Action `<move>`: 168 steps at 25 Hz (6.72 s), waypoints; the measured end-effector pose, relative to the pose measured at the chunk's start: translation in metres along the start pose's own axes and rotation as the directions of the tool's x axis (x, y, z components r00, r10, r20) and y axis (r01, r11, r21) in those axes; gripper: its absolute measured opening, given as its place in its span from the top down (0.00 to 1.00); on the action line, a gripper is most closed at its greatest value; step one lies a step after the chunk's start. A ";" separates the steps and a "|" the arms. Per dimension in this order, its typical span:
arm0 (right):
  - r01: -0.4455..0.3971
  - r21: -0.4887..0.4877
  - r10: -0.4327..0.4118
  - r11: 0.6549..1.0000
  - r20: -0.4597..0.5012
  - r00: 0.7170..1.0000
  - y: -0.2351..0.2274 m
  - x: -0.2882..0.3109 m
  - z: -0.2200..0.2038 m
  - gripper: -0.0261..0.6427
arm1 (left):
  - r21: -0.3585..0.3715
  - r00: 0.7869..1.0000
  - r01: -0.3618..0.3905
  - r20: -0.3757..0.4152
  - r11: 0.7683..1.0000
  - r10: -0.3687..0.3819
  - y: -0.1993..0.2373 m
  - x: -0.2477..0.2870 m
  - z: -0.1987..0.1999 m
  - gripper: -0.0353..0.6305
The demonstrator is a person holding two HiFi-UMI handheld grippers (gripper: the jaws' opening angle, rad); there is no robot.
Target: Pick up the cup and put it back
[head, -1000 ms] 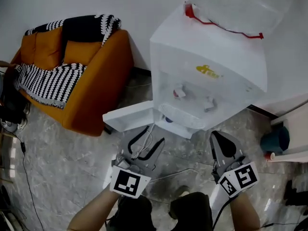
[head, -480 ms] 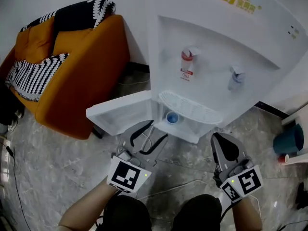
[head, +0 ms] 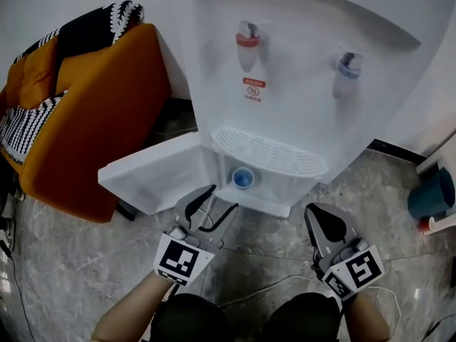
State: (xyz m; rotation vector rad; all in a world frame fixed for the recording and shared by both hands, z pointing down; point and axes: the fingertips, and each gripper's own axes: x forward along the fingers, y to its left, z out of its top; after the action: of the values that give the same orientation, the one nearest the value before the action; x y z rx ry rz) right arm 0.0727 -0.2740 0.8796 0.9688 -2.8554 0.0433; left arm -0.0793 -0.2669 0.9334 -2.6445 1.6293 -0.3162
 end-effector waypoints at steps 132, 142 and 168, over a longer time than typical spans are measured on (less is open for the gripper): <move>-0.226 0.082 0.224 0.971 0.039 0.974 0.150 -0.164 0.729 0.96 | -0.113 0.975 -0.210 0.044 0.971 0.216 0.068 -0.289 0.681 0.44; -0.210 0.134 0.209 0.969 0.019 0.978 0.143 -0.167 0.718 0.96 | -0.153 0.976 -0.208 0.032 0.966 0.215 0.058 -0.286 0.686 0.44; 0.030 0.157 -0.035 0.987 0.024 0.999 0.018 -0.165 0.692 0.96 | -0.043 0.991 0.055 0.120 0.998 -0.050 0.005 -0.095 0.718 0.44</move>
State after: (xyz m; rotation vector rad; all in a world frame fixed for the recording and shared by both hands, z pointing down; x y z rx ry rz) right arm 0.1156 -0.2072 0.1725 1.0517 -2.8953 0.2578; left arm 0.0052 -0.2493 0.2140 -2.6852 1.5526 -0.1201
